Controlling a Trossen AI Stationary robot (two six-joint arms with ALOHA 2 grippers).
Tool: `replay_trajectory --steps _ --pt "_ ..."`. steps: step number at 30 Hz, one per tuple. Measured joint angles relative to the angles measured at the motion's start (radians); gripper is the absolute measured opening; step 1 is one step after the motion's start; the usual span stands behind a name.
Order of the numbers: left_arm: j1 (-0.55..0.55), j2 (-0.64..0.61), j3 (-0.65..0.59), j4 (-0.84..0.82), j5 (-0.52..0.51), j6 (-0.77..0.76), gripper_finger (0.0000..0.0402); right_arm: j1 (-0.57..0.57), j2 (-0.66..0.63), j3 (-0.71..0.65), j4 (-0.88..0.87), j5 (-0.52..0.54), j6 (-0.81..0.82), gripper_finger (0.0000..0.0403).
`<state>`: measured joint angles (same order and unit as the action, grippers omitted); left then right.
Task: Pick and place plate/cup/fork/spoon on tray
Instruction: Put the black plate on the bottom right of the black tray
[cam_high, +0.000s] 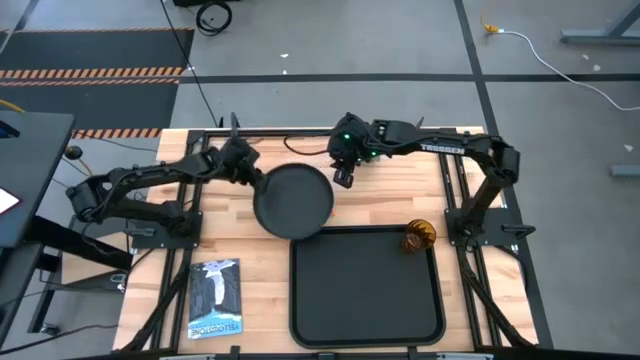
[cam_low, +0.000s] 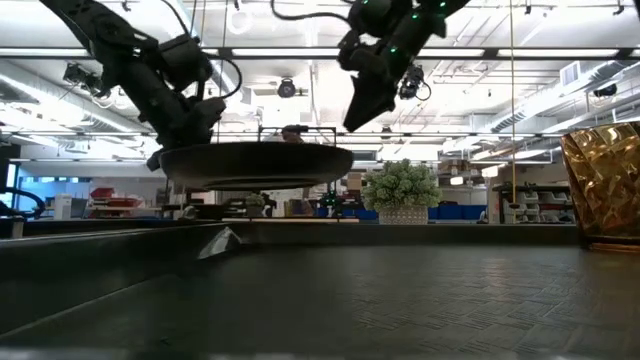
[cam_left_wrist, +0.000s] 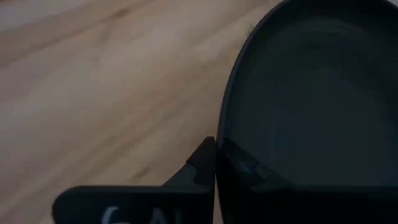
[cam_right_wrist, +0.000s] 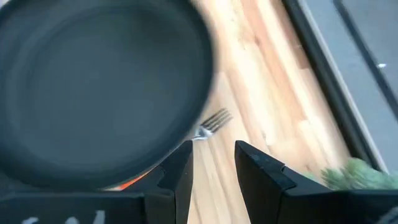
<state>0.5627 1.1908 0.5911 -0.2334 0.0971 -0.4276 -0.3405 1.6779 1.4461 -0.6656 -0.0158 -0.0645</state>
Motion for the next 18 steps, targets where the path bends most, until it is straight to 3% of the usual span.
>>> replay_trajectory --steps 10,18 --pt "-0.235 0.008 0.006 0.053 -0.121 -0.149 0.0015 0.003 -0.191 -0.211 0.096 0.028 0.09 0.0125" --pt "-0.386 0.121 0.115 0.015 -0.215 -0.202 0.0015 0.051 -0.322 -0.316 0.12 0.119 0.151 0.0125"
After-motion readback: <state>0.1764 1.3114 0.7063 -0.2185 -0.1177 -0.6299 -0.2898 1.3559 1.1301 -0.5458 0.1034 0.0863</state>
